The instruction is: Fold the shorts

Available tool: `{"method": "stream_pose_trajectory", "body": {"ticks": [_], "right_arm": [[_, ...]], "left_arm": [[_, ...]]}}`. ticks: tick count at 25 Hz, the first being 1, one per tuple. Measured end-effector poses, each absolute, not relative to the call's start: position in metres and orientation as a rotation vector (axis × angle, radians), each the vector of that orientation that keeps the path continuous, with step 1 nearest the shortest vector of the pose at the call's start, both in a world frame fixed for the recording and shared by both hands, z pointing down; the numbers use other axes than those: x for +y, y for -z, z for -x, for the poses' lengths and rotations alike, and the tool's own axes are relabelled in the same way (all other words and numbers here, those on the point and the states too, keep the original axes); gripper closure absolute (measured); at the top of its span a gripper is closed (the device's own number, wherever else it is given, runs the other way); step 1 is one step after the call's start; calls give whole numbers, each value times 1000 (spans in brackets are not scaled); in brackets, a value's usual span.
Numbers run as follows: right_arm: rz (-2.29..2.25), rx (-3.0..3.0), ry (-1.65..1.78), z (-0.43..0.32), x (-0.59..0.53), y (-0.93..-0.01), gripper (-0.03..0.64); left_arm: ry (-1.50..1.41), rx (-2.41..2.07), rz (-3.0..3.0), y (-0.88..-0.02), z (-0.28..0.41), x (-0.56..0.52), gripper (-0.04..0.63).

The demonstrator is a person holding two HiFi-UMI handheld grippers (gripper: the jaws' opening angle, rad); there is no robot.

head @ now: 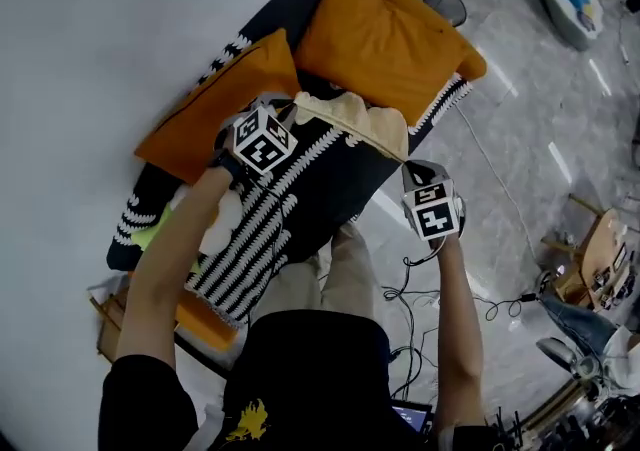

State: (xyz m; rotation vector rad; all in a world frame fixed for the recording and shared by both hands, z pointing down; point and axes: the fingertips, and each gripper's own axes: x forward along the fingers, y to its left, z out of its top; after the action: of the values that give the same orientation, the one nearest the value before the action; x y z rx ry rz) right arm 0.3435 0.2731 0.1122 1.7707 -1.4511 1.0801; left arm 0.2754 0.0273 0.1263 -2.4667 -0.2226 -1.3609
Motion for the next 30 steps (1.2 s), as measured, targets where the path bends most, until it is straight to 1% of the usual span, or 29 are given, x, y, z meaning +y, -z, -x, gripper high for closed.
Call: {"method": "stream_pose_trajectory", "body": {"ticks": [2,4,7,11,14,19,26,30], "right_arm": [[-1765,-1425,-1041,-321,282,-144,597],[-1734,-1407,-1015,-280,289,-180,597],[-1687,-1394,-1031,-217,296,-256,597],[-1591,-1431,-1111,-141,296,-376,597],[-1504,-1467,-1155,-87,291,-429,597],[-1436,-1509,-1163,-5,277,-471,597],[-1363,-1582,-1136,68,261,-488,597],[-1261,-1643,-1119,119,249,-500,597]], "left_arm": [[1348,-219,2453,-156,-272,35,569],[1341,-196,2436,-197,-247,42,568],[1358,-167,2417,-279,-197,46,568],[1455,-190,2322,-403,-121,47,568],[1541,-170,2301,-460,-64,44,568],[1559,-49,2342,-498,10,32,568],[1517,49,2360,-505,76,8,568],[1556,98,2345,-516,110,-2,568]]}}
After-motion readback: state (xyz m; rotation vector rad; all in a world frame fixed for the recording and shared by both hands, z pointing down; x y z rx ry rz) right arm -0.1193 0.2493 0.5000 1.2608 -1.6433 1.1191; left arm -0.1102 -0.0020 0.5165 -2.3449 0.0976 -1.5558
